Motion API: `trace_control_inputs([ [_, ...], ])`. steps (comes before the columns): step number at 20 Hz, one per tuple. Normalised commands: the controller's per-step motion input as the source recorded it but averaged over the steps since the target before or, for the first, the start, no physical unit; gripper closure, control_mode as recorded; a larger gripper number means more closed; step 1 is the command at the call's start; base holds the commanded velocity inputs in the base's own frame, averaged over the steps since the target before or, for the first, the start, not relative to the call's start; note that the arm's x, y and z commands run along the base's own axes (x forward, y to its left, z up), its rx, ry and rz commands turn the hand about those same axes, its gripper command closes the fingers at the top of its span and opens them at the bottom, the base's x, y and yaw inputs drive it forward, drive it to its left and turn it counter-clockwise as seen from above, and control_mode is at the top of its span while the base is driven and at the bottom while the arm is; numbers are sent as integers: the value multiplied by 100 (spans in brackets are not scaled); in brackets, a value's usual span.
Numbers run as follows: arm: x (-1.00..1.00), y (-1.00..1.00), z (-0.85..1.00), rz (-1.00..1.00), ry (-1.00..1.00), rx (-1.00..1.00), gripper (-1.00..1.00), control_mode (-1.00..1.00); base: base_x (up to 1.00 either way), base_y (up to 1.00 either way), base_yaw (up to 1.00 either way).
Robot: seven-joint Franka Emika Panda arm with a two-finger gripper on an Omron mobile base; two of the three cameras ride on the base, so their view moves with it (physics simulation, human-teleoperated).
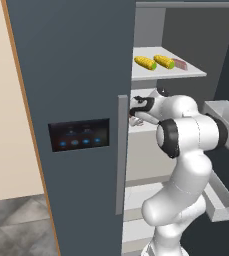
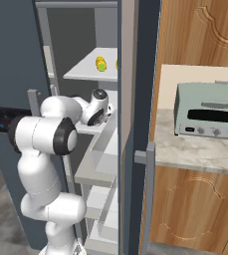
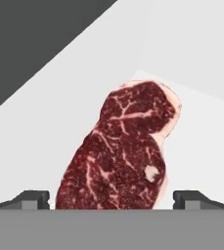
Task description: Place one corn and one steak in each tupperware on the nearby counter, to pack two identical lunches.
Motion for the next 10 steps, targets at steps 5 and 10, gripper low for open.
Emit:
trace_control_inputs([
  [5,14,0,-44,0,0,0,100,-100,0,0,0],
  [10,0,0,-76,0,3,0,100,-100,0,0,0],
])
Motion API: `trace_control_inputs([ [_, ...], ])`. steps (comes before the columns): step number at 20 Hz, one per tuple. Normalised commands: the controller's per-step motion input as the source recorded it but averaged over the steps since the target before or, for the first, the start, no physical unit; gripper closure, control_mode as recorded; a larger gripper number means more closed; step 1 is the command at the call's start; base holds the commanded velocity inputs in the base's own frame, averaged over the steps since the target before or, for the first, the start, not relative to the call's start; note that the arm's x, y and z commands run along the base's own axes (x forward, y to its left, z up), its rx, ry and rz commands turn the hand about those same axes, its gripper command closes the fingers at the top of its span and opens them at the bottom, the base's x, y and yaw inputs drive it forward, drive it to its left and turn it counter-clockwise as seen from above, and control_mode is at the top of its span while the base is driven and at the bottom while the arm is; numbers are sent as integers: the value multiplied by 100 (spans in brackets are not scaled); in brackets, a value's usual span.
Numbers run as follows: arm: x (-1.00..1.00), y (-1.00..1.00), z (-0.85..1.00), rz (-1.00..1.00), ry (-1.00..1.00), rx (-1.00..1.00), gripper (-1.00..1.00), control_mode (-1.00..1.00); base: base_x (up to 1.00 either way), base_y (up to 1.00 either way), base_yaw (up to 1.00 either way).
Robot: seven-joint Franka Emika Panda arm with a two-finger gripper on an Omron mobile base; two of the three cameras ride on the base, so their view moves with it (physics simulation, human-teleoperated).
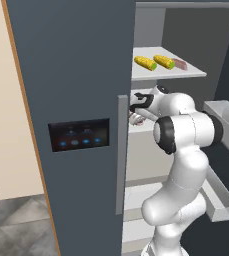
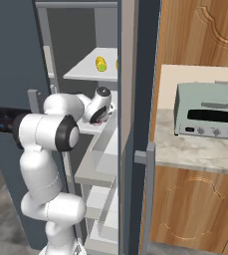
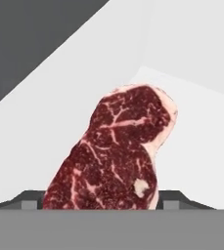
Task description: Place one corn and one steak in each tupperware on the nearby counter, to pack two identical lunches.
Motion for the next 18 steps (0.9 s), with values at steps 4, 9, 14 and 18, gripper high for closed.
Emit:
trace_control_inputs([
  [4,-46,1,-53,0,-1,0,100,-100,0,0,0],
  [9,-100,0,-17,0,-1,0,100,-100,0,0,0],
  [14,-95,-1,46,0,-1,0,100,-100,0,0,0],
  [18,-97,-8,86,-1,0,0,100,-100,0,0,0],
])
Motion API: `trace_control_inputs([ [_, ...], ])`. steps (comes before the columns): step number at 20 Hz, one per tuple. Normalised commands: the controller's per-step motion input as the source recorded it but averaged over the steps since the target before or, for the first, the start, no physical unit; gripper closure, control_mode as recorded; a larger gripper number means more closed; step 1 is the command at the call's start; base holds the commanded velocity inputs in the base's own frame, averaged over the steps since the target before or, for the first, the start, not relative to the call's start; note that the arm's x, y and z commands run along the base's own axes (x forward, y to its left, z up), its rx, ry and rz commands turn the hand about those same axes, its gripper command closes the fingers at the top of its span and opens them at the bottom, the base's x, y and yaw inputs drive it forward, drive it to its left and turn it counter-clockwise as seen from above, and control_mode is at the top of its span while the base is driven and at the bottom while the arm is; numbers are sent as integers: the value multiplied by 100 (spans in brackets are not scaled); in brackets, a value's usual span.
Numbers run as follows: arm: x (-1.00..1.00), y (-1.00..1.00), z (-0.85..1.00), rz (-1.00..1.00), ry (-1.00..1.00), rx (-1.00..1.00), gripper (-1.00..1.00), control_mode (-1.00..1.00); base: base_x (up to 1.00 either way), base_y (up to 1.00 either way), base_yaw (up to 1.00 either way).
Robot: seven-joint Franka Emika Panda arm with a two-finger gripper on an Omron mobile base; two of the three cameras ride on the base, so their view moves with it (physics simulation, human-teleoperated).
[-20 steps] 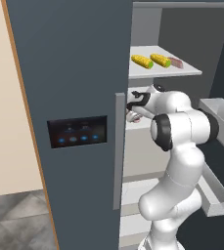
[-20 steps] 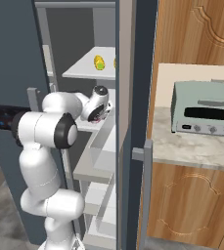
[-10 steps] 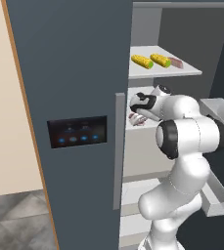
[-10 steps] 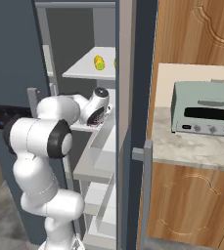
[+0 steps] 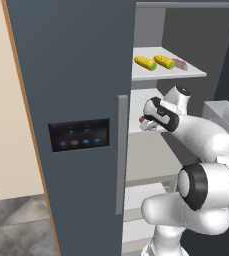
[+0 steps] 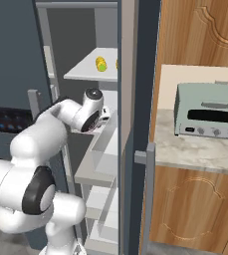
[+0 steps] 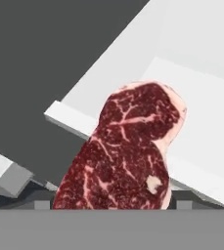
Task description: Place one corn and one steak in each tupperware on the nearby counter, to pack two identical lunches.
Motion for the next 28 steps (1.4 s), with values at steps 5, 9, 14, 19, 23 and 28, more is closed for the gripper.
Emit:
trace_control_inputs([
  [5,-100,-1,62,-10,3,0,100,-100,0,0,0],
  [9,-96,0,2,-13,7,0,100,-100,0,0,0],
  [14,-77,-2,2,-7,0,0,100,-100,0,0,0],
  [19,-65,0,9,-7,0,0,100,-100,0,0,0],
  [23,-20,-1,6,-3,0,0,100,100,-70,-2,-8],
  [28,0,0,0,0,0,0,100,100,-94,-2,-11],
])
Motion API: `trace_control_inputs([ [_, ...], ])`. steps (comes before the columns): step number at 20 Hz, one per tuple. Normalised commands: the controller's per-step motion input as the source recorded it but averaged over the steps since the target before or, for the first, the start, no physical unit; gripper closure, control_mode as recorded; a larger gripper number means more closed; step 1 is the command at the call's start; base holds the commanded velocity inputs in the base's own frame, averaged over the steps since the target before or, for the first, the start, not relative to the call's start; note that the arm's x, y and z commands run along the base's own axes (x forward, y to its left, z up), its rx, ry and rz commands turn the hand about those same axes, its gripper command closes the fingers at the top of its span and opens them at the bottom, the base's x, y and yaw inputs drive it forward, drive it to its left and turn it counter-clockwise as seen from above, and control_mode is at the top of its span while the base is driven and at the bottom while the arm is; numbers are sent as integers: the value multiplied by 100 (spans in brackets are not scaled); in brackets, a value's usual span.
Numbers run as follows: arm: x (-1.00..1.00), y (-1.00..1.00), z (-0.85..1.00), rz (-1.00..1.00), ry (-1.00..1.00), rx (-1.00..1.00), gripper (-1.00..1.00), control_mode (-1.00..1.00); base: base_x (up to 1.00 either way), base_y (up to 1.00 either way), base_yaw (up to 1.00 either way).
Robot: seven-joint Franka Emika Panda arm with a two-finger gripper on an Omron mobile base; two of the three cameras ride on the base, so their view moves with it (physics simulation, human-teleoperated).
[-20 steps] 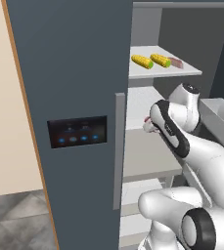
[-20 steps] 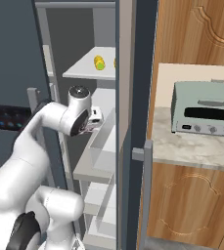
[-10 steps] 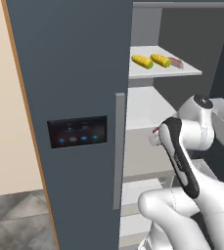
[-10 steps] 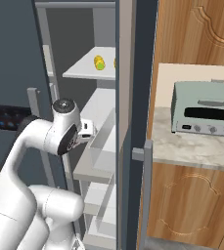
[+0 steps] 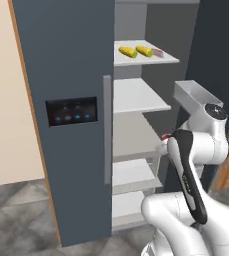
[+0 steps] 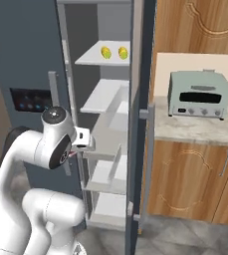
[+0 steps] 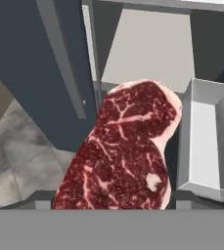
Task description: Place one corn and one steak in each tupperware on the nearby counter, to pack two identical lunches.
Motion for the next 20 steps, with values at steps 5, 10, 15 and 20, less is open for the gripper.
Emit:
trace_control_inputs([
  [5,0,0,0,0,0,0,100,100,-55,-24,-9],
  [10,0,0,0,0,0,0,100,100,-38,-58,-4],
  [15,0,0,0,0,0,0,100,100,-27,-84,-4],
  [20,0,0,0,0,0,0,100,100,-12,-90,-4],
])
